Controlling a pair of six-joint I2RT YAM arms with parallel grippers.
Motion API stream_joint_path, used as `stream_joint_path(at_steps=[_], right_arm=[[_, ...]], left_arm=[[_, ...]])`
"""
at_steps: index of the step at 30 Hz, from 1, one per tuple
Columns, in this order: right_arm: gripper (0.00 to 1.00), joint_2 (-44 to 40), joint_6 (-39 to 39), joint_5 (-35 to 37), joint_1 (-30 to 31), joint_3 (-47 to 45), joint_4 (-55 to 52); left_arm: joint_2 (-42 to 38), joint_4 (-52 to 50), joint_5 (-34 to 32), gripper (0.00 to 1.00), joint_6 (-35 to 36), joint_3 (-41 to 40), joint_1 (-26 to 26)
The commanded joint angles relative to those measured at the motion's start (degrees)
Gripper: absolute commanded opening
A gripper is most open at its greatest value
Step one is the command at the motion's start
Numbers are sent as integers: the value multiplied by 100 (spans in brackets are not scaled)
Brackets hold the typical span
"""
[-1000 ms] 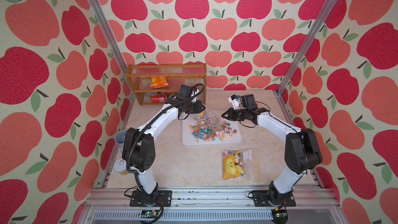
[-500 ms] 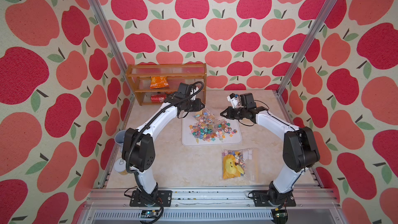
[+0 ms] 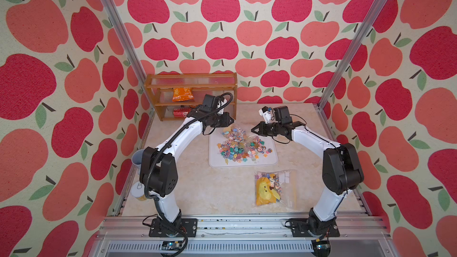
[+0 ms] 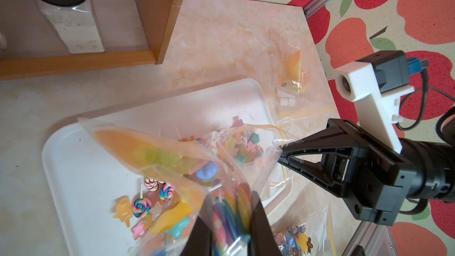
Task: Pour candies out of the ziploc bag
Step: 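Pour the candies out of the ziploc bag onto the tray.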
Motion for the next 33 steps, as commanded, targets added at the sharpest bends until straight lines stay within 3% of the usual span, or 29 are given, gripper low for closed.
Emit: stream_joint_path(at_steps=[1, 33], right_arm=[[0, 172, 52, 151, -26, 104, -304], [0, 603, 122, 66, 217, 451, -301]], left_arm=[[-173, 166, -189, 0, 140, 361, 206], [-329, -80, -225, 0, 301, 622, 380]])
